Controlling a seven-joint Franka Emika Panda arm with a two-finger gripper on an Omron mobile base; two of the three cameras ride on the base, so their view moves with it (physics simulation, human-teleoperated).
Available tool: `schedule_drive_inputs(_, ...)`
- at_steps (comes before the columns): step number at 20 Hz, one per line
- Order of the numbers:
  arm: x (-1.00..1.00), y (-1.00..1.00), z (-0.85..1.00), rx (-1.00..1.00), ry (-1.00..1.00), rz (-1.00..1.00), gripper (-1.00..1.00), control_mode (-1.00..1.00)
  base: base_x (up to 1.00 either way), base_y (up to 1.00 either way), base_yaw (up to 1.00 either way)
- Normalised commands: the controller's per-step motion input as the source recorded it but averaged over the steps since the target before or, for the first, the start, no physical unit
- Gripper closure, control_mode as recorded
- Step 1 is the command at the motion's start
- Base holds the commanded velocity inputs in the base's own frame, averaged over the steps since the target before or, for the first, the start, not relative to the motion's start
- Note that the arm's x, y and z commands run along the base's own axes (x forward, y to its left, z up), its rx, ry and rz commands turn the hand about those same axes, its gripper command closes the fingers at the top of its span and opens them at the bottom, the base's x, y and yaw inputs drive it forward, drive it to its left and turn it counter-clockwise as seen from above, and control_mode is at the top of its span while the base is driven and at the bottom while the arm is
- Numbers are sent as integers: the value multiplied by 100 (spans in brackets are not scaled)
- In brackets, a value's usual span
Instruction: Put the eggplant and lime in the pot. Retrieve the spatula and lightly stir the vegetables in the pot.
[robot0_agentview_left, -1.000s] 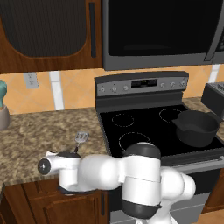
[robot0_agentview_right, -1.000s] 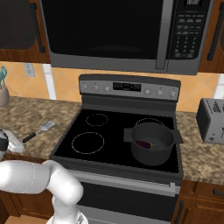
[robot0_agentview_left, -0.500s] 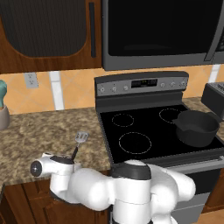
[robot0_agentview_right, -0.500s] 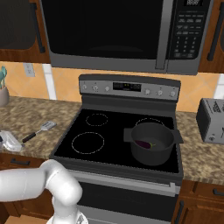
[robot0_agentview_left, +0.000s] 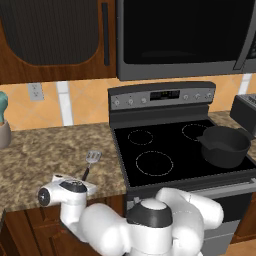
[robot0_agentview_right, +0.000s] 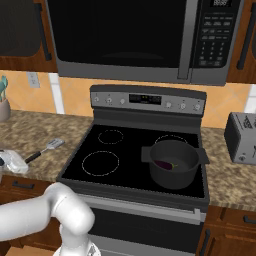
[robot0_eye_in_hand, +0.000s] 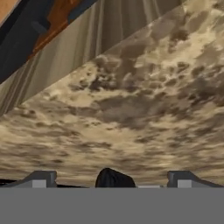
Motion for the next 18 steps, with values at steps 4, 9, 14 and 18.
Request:
schedule_drive_inputs(4,28,-15,0,0,-2,0,-100,-100,0,0,0)
schedule_drive_inputs(9,32,-2,-8,0,0,0,100,-100,0,0,0)
schedule_drive_inputs(14,5,3,-11,0,0,1,100,-100,0,0,0)
schedule_drive_inputs(18,-26,0,11,0,-4,0,100,-100,0,0,0)
